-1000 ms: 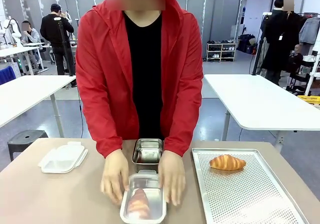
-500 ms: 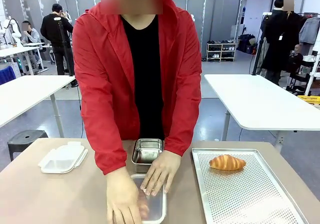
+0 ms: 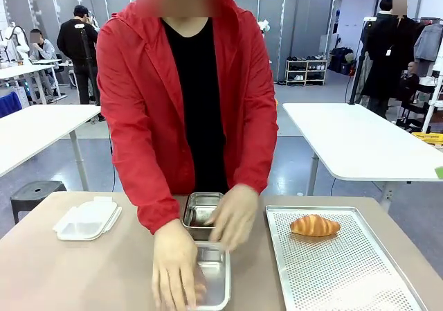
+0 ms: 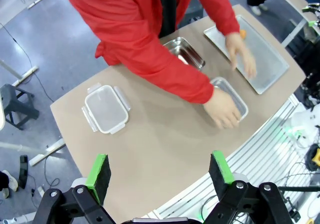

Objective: Place the bread into the airtight container.
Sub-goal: Pick up a Butter Roll and place it into an empty Airtight Container.

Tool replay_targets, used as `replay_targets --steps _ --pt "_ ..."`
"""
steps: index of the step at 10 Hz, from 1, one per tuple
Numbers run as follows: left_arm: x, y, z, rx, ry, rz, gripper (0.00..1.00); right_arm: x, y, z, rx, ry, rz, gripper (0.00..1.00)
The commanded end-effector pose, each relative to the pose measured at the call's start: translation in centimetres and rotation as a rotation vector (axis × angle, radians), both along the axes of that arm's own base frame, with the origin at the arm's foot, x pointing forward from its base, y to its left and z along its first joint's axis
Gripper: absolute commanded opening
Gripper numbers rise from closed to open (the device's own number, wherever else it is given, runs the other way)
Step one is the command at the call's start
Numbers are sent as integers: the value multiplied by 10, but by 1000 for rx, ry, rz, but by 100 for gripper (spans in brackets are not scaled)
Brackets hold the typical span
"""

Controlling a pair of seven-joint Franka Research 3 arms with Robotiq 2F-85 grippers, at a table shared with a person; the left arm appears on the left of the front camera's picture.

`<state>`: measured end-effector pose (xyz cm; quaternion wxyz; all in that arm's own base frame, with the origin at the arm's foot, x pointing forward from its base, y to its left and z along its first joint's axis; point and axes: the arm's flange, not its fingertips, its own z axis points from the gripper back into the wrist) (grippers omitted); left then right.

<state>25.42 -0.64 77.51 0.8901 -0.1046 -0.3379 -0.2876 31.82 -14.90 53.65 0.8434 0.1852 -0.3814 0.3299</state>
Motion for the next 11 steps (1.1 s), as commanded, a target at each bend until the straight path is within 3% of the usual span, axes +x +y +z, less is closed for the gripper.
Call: replay_targets --steps 1,3,4,5,7,9,11 --pt "0 0 1 1 -3 -16 100 18 10 4 -108 -15 120 100" --pt "0 0 1 1 -3 -16 100 54 44 -1 -225 1 255 100" --pt "0 0 1 1 -3 -16 100 109 100 -24 -365 -25 542 100" --pt "0 0 1 1 -3 -16 100 111 103 -25 -373 -31 554 100" --pt "0 0 1 1 -3 -16 100 125 139 -47 -486 -58 722 100" --pt "0 0 1 1 -3 -16 100 144 165 -75 -569 -41 799 100" --pt "0 0 1 1 -3 -16 100 155 171 -95 -577 -1 724 100"
